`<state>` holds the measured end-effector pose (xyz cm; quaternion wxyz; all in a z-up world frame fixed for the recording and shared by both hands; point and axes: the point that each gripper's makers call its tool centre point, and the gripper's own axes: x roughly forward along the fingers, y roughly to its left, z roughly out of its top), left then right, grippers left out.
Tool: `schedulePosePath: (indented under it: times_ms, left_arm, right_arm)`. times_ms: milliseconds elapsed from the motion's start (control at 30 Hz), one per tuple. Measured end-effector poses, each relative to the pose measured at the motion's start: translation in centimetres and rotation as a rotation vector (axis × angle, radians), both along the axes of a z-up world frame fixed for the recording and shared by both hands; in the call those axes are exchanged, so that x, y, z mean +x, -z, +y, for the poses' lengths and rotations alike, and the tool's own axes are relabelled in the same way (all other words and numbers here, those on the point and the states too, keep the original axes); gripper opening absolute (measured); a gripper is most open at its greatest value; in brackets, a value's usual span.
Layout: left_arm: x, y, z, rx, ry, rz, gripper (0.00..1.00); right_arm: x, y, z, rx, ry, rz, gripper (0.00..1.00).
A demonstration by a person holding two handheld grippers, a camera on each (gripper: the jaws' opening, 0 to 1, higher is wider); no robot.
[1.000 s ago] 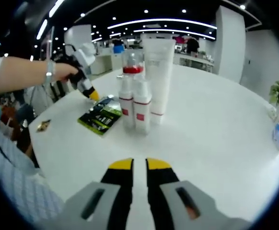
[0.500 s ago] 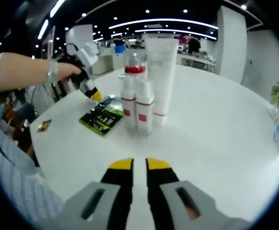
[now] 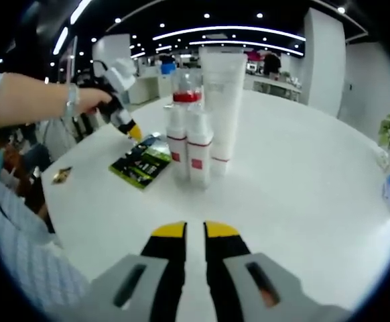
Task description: Arrange the skincare products in the storage area until every visible bottle or jar stands upright without overlapping.
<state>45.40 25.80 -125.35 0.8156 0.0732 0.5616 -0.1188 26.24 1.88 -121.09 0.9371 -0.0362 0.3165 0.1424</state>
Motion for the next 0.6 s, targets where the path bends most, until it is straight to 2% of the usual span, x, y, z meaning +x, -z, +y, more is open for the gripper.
schedulePosePath:
  times_ms: [100, 200, 300, 433, 533, 600]
  left_arm:
    - [0.5, -0.9, -0.3, -0.025, 0.000, -0.040, 0.50]
    - [0.9, -1.5, 0.4, 0.009, 0.022, -0.078, 0.51]
    - [0.8, -1.9, 1.1, 0.012, 0.030, -0.081, 0.51]
    - [0.4, -3.1, 1.7, -0.049, 0.030, -0.116, 0.50]
    - [-0.1, -4.0, 1.7, -0.080, 0.050, -0.165, 0.50]
    - [-0.7, -5.3, 2.0, -0.125, 0.069, -0.227, 0.51]
  right_arm:
    - [0.1, 0.2, 0.0, 0.000, 0.001, 0.005, 0.09]
    - [0.2, 0.2, 0.2, 0.005, -0.004, 0.002, 0.09]
    - [0.3, 0.2, 0.4, 0.009, -0.010, 0.002, 0.09]
    - [0.5, 0.6, 0.7, 0.012, -0.019, 0.009, 0.09]
    - [0.7, 0.5, 1.1, 0.012, -0.032, 0.009, 0.09]
    - [1.1, 0.5, 1.5, 0.013, -0.049, 0.007, 0.09]
